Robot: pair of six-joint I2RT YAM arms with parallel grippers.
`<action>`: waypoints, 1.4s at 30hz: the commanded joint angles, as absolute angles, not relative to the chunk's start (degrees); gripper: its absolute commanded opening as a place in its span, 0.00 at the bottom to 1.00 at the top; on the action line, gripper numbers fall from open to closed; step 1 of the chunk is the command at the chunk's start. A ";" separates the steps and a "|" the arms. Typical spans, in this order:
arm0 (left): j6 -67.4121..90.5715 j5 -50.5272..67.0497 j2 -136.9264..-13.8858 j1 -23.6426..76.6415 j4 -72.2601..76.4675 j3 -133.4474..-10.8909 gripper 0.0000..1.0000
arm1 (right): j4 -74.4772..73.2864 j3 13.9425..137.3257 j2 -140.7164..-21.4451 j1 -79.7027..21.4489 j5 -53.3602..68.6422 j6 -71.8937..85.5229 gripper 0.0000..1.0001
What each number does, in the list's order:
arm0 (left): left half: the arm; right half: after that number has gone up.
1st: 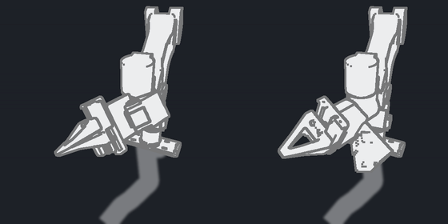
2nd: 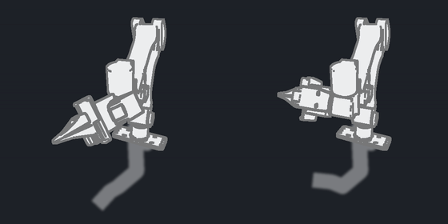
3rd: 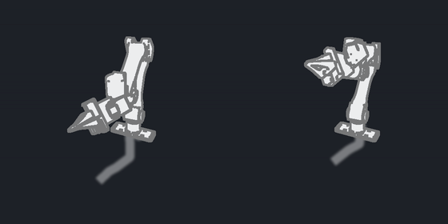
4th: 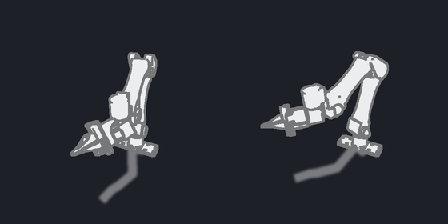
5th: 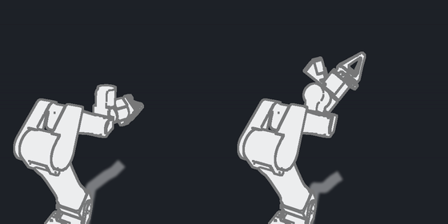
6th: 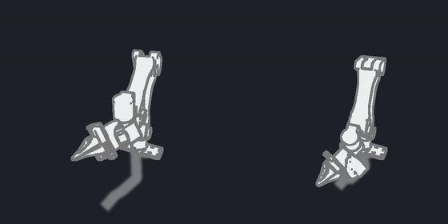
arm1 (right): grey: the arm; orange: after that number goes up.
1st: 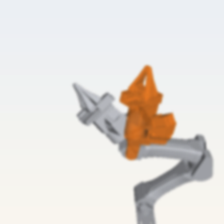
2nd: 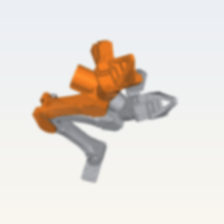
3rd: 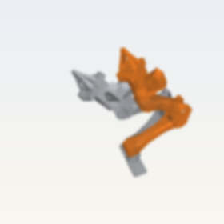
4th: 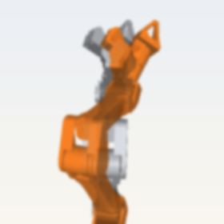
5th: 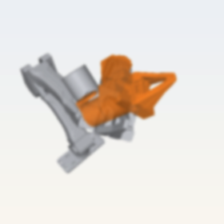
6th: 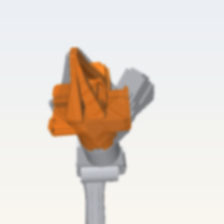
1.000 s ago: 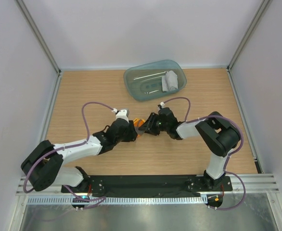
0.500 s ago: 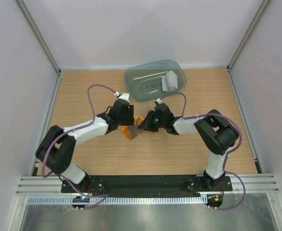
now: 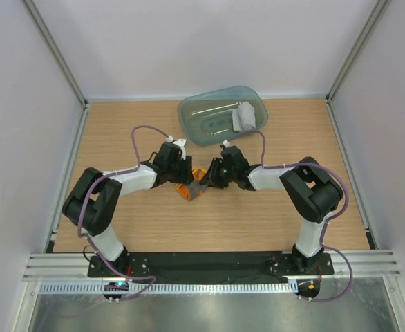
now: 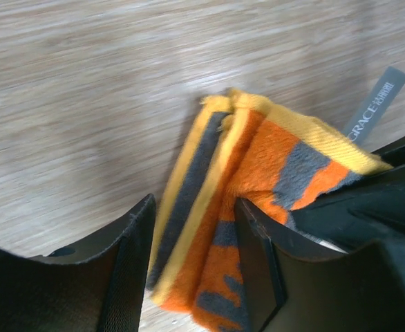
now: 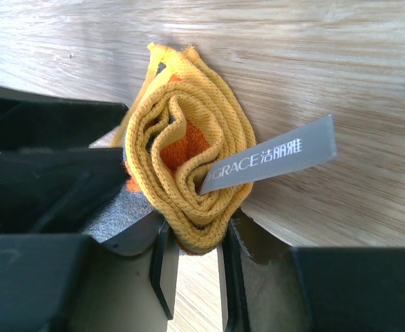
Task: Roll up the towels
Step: Roll the towel
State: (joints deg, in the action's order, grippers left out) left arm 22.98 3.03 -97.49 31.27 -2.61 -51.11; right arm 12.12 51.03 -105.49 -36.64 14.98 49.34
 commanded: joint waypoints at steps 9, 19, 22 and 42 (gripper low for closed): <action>30.93 25.21 -94.83 22.06 13.44 -44.56 0.54 | 6.16 53.61 -107.75 -36.83 15.29 44.21 0.32; 33.57 30.23 -97.73 21.88 18.81 -42.36 0.57 | 4.75 55.90 -109.25 -36.74 15.91 43.59 0.33; 32.70 28.92 -98.35 21.97 17.76 -42.28 0.57 | 4.40 56.51 -109.34 -36.83 16.08 43.24 0.33; 24.18 1.94 -95.27 29.97 0.36 -47.37 0.55 | 1.14 59.15 -110.04 -36.74 16.52 41.48 0.36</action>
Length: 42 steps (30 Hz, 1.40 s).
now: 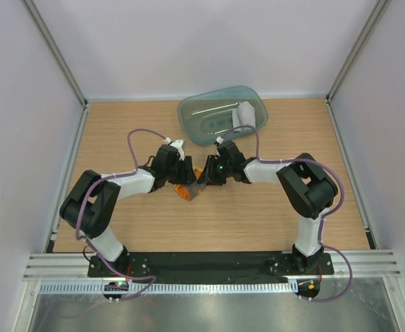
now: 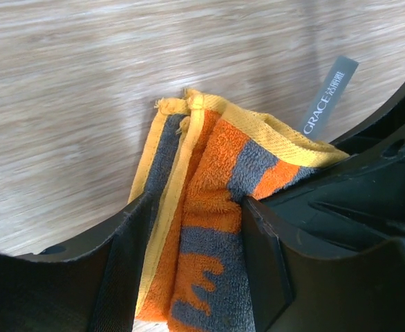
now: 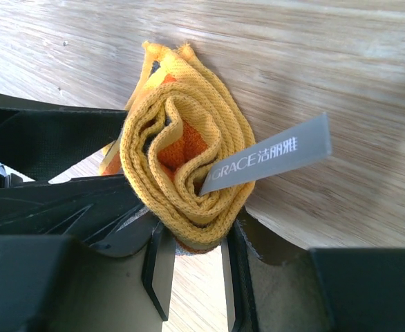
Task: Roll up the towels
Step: Roll the towel
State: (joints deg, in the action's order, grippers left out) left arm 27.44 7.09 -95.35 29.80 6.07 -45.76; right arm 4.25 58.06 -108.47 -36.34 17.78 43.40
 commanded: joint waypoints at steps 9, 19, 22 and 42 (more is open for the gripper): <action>20.40 -11.39 -94.40 37.52 -3.51 -49.48 0.55 | 0.35 60.03 -110.39 -36.65 17.14 40.96 0.36; 18.28 -20.48 -97.20 39.03 -7.56 -51.94 0.57 | 0.35 60.12 -110.83 -36.74 17.84 40.69 0.36; 19.77 -18.89 -99.57 38.23 -8.17 -52.38 0.57 | 0.35 60.55 -110.92 -36.74 17.84 40.52 0.37; 30.58 -0.97 -107.14 35.16 -4.31 -47.46 0.02 | -3.51 64.77 -109.42 -34.10 19.51 38.15 0.53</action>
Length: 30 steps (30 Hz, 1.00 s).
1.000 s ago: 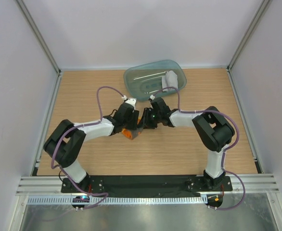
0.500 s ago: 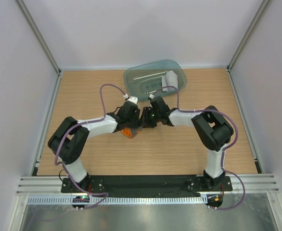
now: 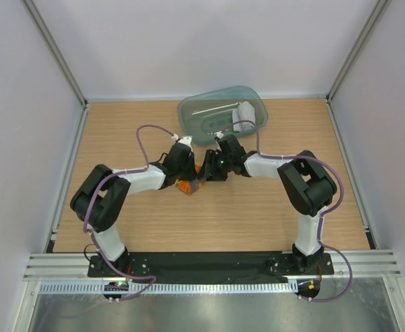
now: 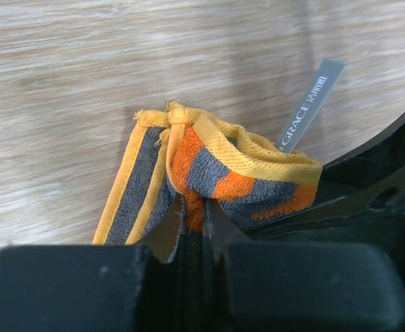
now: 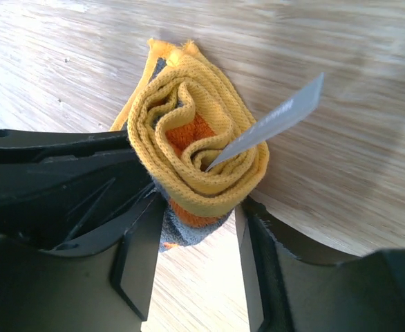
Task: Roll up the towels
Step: Place the rolled towel into the container
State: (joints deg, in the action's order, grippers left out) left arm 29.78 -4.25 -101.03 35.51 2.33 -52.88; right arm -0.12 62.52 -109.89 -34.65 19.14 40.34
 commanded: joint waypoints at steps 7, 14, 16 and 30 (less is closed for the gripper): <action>35.24 -0.96 -103.20 34.72 -5.35 -46.40 0.00 | -11.32 64.78 -104.86 -30.06 15.56 34.63 0.69; 33.67 -5.09 -100.11 34.28 -11.95 -51.14 0.32 | -17.66 61.09 -96.25 -27.16 11.34 32.17 0.74; 32.26 -7.29 -100.11 34.28 -13.26 -52.11 0.35 | -18.10 60.12 -94.06 -27.07 11.51 32.34 0.74; 26.63 -18.89 -98.62 34.28 -19.51 -55.63 0.47 | -18.46 55.55 -90.35 -27.07 13.36 31.91 0.75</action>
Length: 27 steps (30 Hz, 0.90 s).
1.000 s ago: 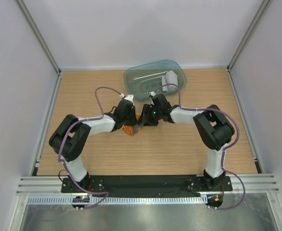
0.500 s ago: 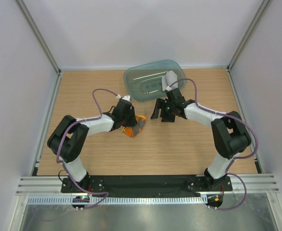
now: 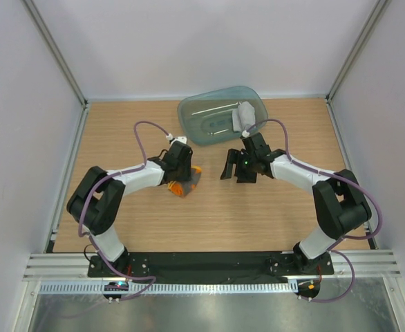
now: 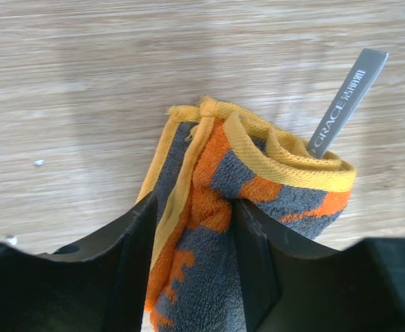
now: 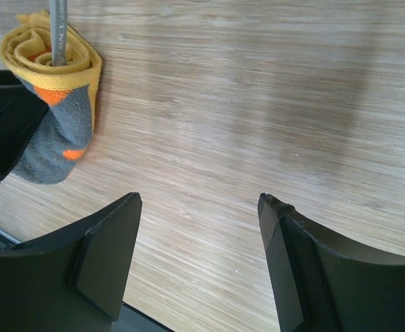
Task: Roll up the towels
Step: Place the rolled towel into the container
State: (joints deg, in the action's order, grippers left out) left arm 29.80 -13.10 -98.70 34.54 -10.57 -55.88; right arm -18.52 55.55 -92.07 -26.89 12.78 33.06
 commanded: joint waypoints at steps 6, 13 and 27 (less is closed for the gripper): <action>25.40 -21.62 -98.17 34.19 -20.74 -57.30 0.59 | -19.07 55.63 -90.00 -27.16 13.62 31.38 0.76; 25.48 -17.32 -98.44 30.15 -19.51 -57.13 0.64 | -20.56 55.99 -89.30 -27.16 13.36 30.68 0.76; 31.81 -6.16 -101.33 26.46 -17.05 -52.12 0.35 | -21.80 55.90 -87.98 -27.16 12.92 30.67 0.76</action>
State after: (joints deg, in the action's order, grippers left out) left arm 31.75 -6.66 -98.00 27.00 -11.05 -54.83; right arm -21.63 55.48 -90.72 -26.89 13.02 31.40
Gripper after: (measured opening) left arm 0.390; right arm 0.756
